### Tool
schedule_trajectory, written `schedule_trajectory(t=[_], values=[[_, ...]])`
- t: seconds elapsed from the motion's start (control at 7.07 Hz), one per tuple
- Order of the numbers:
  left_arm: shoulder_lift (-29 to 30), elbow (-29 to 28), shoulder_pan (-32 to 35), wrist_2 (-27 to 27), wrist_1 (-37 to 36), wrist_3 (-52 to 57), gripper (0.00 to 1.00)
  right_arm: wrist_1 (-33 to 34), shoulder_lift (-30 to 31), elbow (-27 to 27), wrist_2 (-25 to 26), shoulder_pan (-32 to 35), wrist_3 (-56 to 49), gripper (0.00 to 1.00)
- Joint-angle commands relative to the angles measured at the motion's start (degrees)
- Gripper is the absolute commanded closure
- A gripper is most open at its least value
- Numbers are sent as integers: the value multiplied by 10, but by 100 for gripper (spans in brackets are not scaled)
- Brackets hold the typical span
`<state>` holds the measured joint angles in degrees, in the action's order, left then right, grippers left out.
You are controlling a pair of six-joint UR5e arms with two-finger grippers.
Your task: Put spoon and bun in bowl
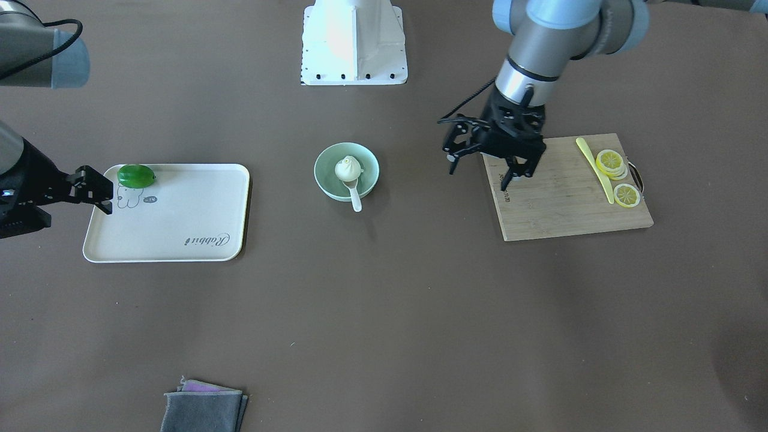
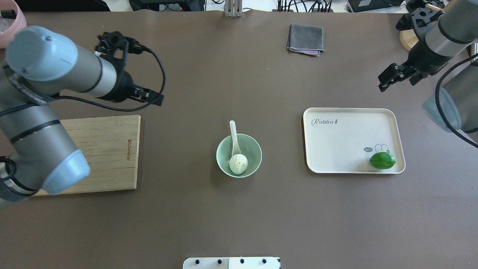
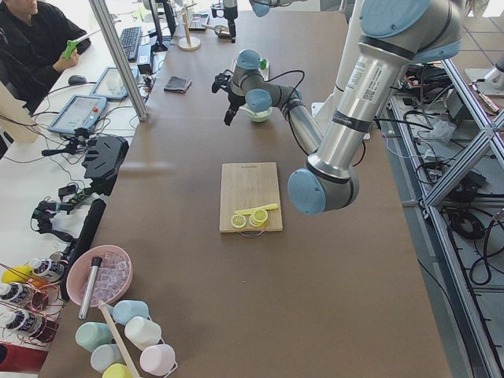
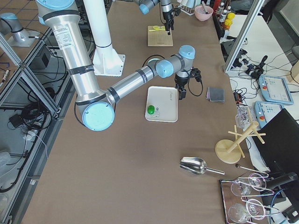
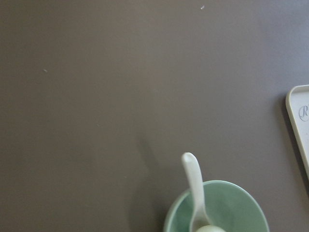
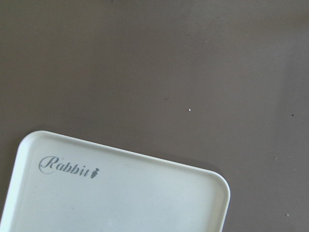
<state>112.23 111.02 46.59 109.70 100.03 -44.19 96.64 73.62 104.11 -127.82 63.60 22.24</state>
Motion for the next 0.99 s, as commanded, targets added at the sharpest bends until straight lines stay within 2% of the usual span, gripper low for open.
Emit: schedule_trajectory(t=[0.0,0.14,0.28,0.42,0.57,0.71,0.85], values=[[-107,-4,175,102,5,126,2,2,61,-6,-2,83,-86,0],[-172,-20,244,121,48,250,2,2,77,-9,-2,108,-88,0],[-208,-47,291,121,75,303,2,-1,99,-12,-2,141,-108,0],[-230,-73,333,126,75,313,2,1,123,-17,19,164,-173,0],[-257,-90,365,127,74,343,2,0,127,-49,35,184,-229,0],[-260,-94,389,145,55,353,2,0,129,-71,29,201,-232,0],[-257,-99,408,193,-5,356,2,6,130,-81,9,222,-231,0]])
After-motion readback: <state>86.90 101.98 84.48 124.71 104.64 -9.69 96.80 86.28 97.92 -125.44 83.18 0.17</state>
